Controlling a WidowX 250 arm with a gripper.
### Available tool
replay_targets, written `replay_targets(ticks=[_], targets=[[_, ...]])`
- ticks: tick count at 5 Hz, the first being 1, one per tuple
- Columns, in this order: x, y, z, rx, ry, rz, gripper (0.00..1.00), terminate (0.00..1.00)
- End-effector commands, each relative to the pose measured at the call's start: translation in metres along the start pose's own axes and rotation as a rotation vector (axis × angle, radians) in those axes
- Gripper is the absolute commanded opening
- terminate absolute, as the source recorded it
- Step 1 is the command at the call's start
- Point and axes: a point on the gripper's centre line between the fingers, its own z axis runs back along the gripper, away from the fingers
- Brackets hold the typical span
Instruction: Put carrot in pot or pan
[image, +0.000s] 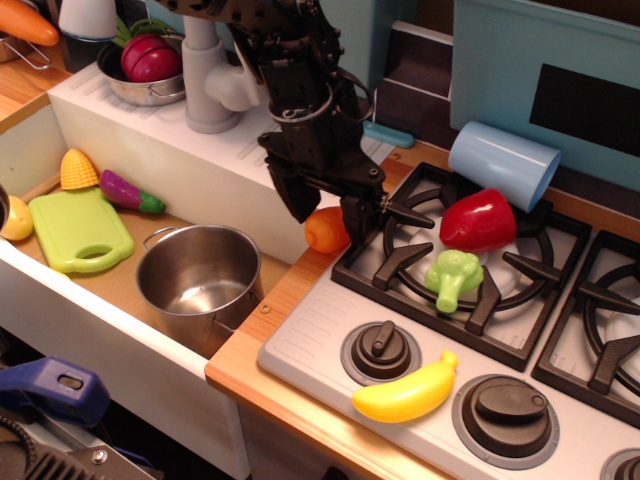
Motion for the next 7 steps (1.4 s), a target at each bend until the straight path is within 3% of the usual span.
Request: replay_targets(ticks=[1,2,4,5,6,7], targets=[[0.001,0.003,-0.010,0.012,0.000,0.008,0.00,0.00],[0.006,0.004,-0.001,0.037,0.012,0.004,0.00,0.00],[0.001,0.021,0.038,0.149,0.069,-0.008,0.00,0.00],[-0.012,0.033,0.052,0.247,0.094,0.014,0.00,0.00],[-0.032,0.052,0.061,0.315,0.157,0.024,0.00,0.00],[-0.052,0.061,0.062,0.353,0.158,0.049,0.00,0.00]])
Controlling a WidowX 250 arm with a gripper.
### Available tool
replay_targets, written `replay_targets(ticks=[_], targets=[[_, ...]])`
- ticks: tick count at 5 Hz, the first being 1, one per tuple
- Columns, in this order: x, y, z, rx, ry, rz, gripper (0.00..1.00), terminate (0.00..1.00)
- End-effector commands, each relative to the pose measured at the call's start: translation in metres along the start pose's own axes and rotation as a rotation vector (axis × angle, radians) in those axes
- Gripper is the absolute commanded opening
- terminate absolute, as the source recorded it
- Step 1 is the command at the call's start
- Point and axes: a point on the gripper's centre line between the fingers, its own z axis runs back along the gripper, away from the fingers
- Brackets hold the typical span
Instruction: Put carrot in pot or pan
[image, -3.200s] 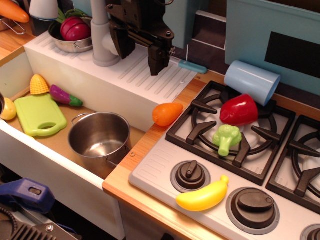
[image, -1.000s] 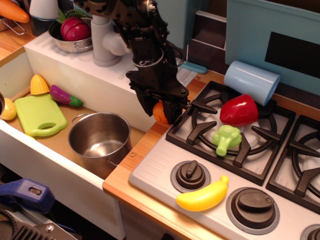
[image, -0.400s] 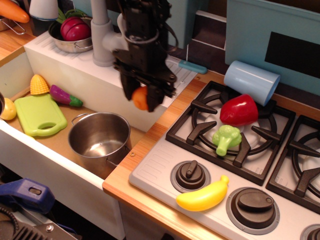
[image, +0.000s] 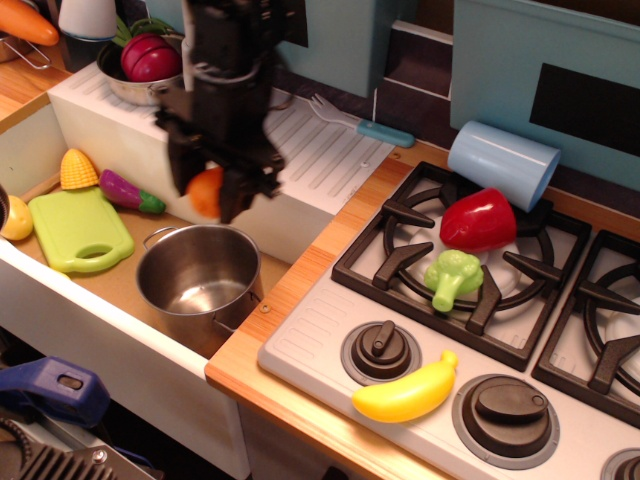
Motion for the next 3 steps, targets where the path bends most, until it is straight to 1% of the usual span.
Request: replay_targets(ticks=[1,2,3], targets=[[-0.0097,0.0151,0.0079,0.024,-0.101,0.023,1.00,0.00],[-0.0097,0.0151,0.0079,0.024,-0.101,0.023,1.00,0.00],[-0.0097,0.0151,0.0079,0.024,-0.101,0.023,1.00,1.00]])
